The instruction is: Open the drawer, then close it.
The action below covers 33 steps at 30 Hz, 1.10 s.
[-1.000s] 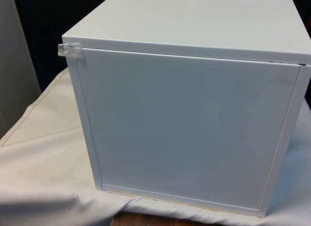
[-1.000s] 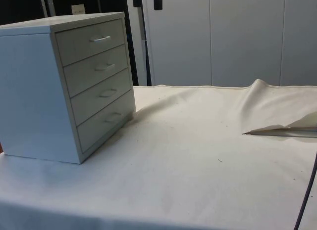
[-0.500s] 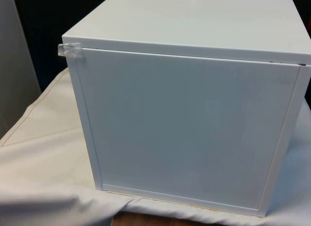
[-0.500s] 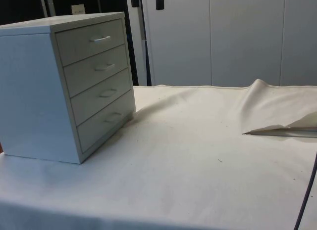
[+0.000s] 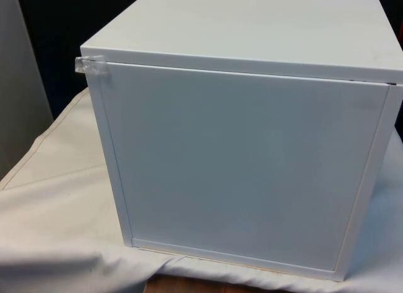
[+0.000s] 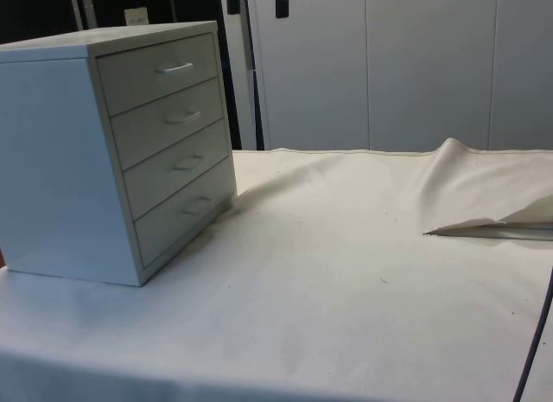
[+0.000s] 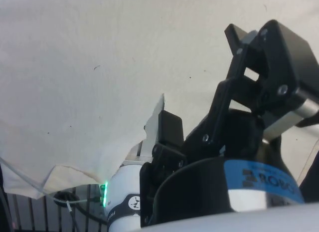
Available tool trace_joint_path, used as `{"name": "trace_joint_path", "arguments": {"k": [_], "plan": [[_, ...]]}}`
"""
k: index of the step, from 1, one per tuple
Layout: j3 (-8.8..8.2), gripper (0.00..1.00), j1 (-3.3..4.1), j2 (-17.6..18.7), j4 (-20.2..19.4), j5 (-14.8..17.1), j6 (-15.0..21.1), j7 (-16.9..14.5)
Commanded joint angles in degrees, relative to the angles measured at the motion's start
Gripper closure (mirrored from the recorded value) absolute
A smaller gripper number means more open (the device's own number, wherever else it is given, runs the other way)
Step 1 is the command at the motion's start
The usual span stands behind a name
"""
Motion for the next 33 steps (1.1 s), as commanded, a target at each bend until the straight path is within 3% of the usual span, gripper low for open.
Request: {"name": "trace_joint_path", "arguments": {"k": [1, 12, 21, 22, 33], "plan": [[-0.06, 0.0, 0.11, -0.06, -0.34, 0.06, 0.8, -0.69], [-0.06, 0.0, 0.0, 0.11, -1.03, 0.06, 1.6, -4.58], [-0.29, 0.0, 0.06, 0.46, -2.58, -0.11, 5.04, -9.34], [-0.23, 0.0, -0.06, 0.52, -2.23, 0.06, 4.01, -8.94], [-0.63, 0.0, -0.11, 0.69, -5.21, -0.4, 11.46, -12.61]]}}
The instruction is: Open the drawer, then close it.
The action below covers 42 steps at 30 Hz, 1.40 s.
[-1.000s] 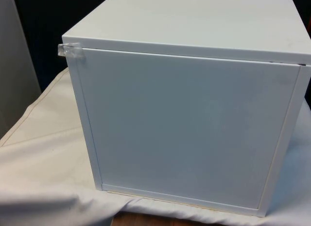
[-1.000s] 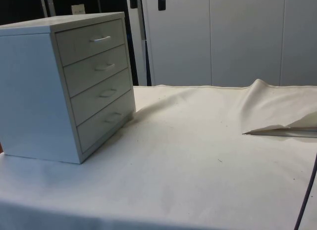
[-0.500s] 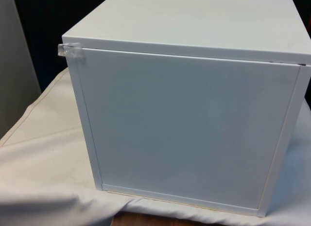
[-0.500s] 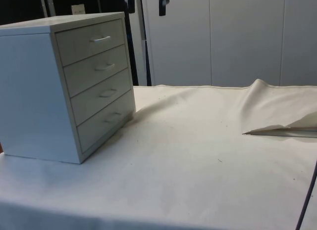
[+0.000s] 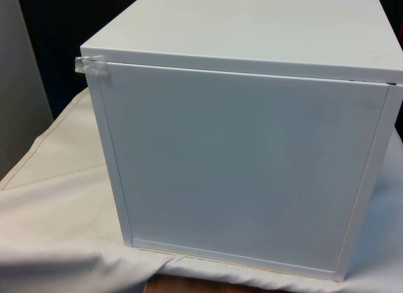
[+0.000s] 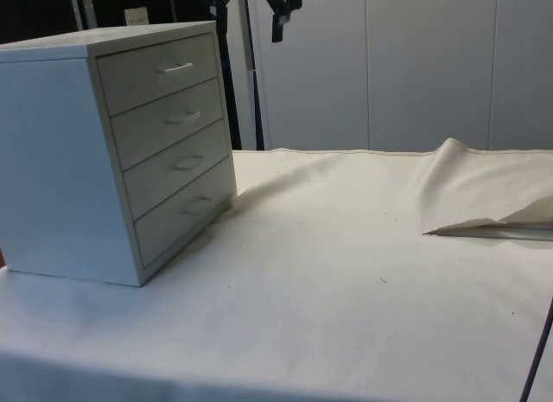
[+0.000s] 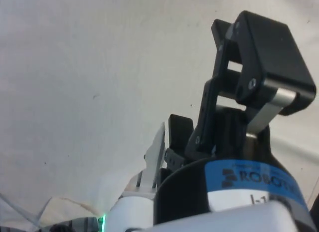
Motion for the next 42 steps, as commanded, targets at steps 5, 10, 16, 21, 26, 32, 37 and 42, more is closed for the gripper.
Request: {"name": "trace_joint_path", "arguments": {"k": [5, 10, 16, 21, 26, 32, 37, 42], "plan": [[-0.17, 0.0, 0.0, 0.23, -0.74, -0.17, 3.67, -0.69], [-0.4, 0.0, 0.06, 1.2, -0.92, 0.06, 6.76, -1.26], [-0.57, 0.0, 0.06, 2.98, -0.86, 0.17, 10.6, -1.78], [-0.92, 0.0, 0.0, 5.21, -0.06, 0.06, 12.32, -2.23], [-0.97, 0.0, -0.23, 6.99, 0.74, -0.8, 14.21, -1.78], [-1.09, 0.0, -0.29, 8.48, 0.63, -1.38, 18.22, -1.6], [-1.09, 0.0, -0.23, 8.94, 0.0, -1.26, 20.23, -2.46], [-0.97, 0.0, -0.11, 9.45, -0.63, -1.03, 22.12, -4.47]]}}
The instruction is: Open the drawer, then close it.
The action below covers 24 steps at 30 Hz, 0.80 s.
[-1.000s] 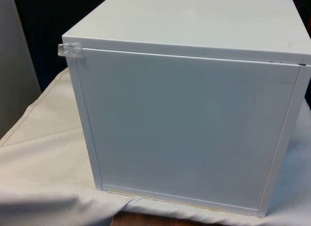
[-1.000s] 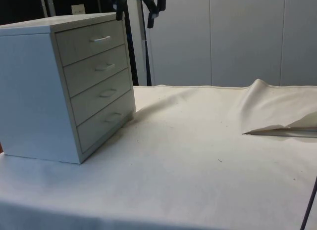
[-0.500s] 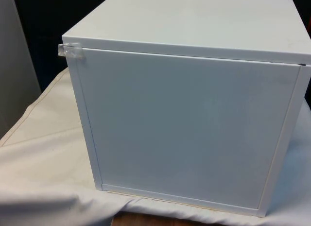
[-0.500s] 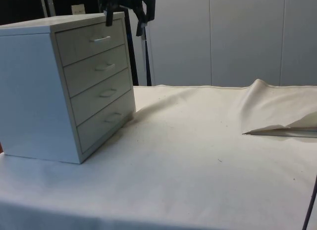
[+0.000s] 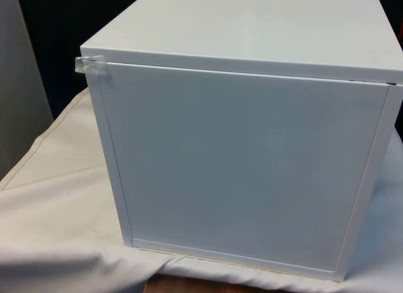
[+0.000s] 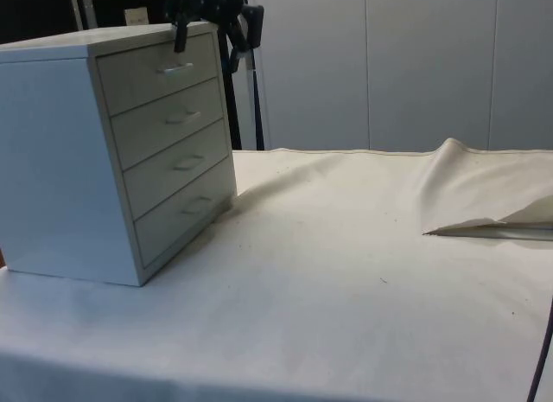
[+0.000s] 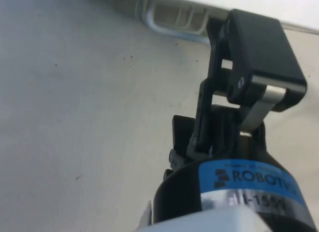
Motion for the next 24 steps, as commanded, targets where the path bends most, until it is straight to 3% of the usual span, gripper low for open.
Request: {"name": "trace_joint_path", "arguments": {"k": [1, 10, 11, 15, 21, 22, 24], "plan": [[0.0, 0.0, 0.0, 0.06, -0.11, 0.0, 0.23, -0.29], [0.92, 0.0, 0.11, 1.78, -0.11, -0.86, 2.23, 0.52], [0.92, 0.0, 0.17, 1.03, -0.23, 0.0, 0.92, -0.29], [1.03, 0.0, 0.17, 2.92, -0.52, -1.03, 3.95, 1.03], [0.86, 0.0, 0.06, 3.04, -0.46, -1.6, 5.16, 1.32], [1.03, 0.0, 0.34, 2.64, -0.52, 0.0, 3.78, 0.29], [0.86, 0.0, 0.0, 2.98, -0.57, -1.89, 5.79, 1.49]]}}
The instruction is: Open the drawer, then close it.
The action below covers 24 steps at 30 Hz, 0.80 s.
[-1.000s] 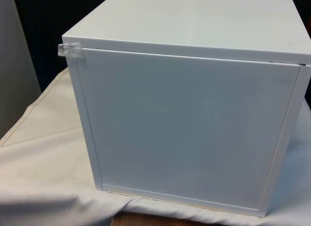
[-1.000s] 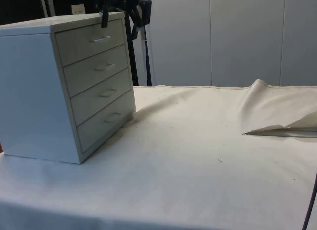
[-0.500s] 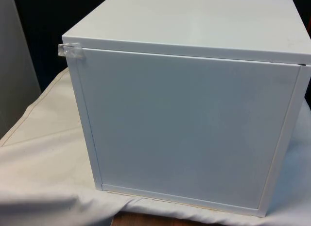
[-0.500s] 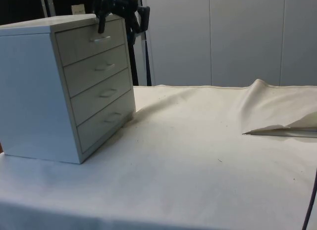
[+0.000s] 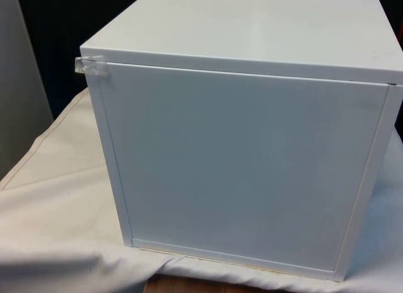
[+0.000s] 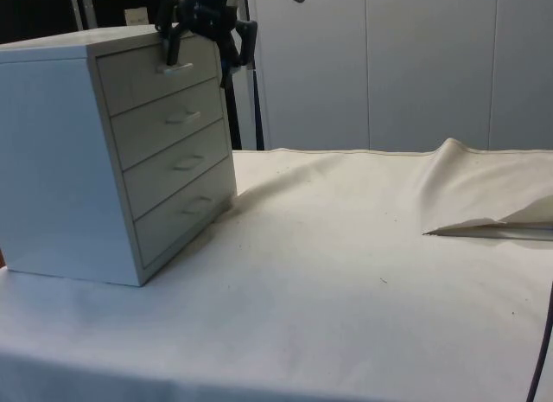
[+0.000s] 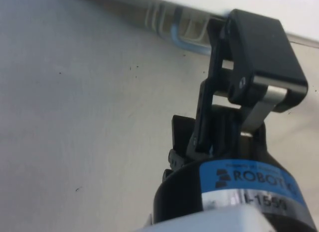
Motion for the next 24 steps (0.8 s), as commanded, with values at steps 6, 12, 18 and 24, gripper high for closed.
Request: {"name": "trace_joint_path", "arguments": {"k": [6, 12, 18, 24], "plan": [[-0.17, 0.0, -0.4, -0.23, -1.38, -3.95, 4.07, 2.35], [-0.06, 0.0, -0.46, -1.03, -2.52, -6.36, 5.56, 3.9], [0.06, 0.0, -0.52, -1.83, -3.78, -9.74, 7.39, 6.3], [0.23, 0.0, -0.52, -1.66, -4.76, -12.61, 9.28, 8.42]]}}
